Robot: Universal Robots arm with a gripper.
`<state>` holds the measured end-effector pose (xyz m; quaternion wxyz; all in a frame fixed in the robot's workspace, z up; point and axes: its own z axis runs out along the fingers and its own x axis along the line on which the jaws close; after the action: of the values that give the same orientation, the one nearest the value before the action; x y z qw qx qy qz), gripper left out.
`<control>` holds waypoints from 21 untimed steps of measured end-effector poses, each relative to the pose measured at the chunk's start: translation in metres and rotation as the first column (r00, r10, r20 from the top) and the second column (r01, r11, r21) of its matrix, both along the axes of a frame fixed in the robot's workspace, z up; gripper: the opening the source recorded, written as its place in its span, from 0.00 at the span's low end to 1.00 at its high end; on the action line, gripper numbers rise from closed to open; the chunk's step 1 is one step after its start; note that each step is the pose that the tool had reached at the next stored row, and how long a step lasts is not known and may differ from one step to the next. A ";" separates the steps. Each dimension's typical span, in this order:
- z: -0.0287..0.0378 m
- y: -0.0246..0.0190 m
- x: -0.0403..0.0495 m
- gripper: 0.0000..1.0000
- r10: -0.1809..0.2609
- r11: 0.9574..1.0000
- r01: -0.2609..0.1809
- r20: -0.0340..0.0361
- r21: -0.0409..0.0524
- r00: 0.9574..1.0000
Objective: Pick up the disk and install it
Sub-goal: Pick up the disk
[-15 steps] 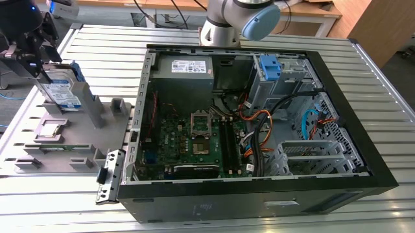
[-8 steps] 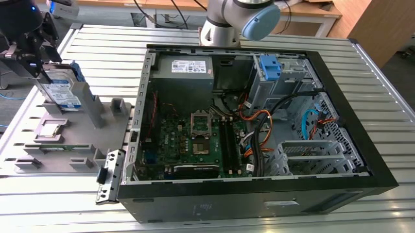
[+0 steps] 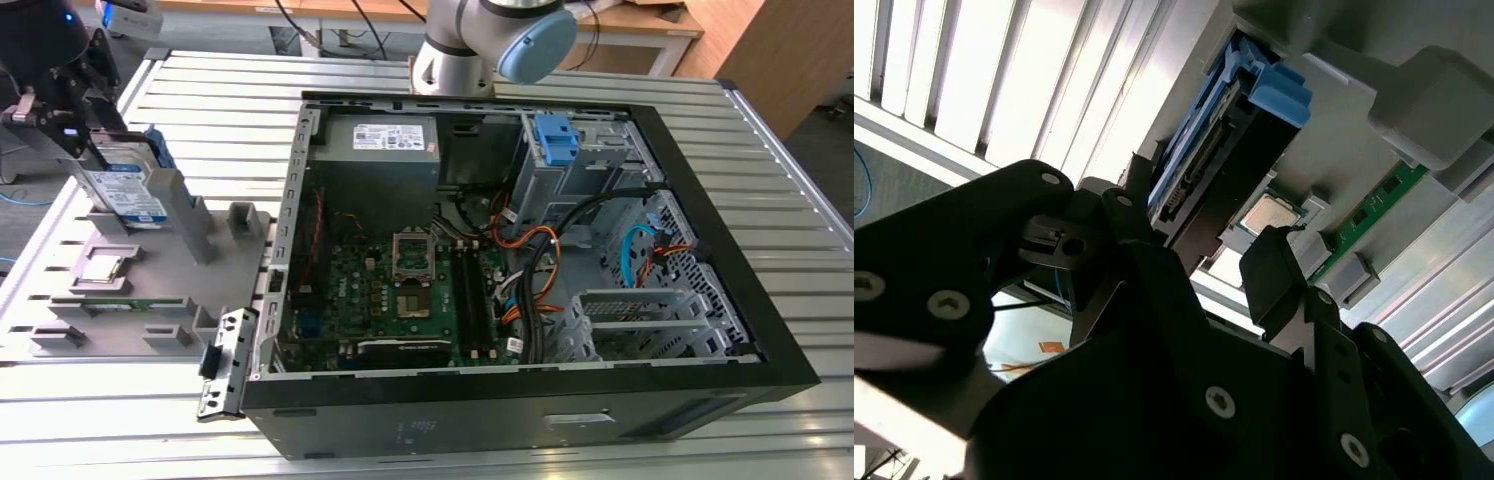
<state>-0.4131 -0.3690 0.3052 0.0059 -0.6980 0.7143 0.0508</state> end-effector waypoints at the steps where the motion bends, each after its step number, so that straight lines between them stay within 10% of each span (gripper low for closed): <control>1: 0.0000 0.0000 0.0000 0.61 0.000 1.000 0.000 0.000 0.000 1.000; 7: 0.0000 0.0000 0.0000 0.42 0.000 1.000 0.000 0.000 0.000 1.000; 21: 0.0000 0.0000 0.0000 0.35 0.001 1.000 -0.001 0.000 0.000 1.000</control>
<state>-0.4131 -0.3690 0.3053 0.0059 -0.6983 0.7140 0.0508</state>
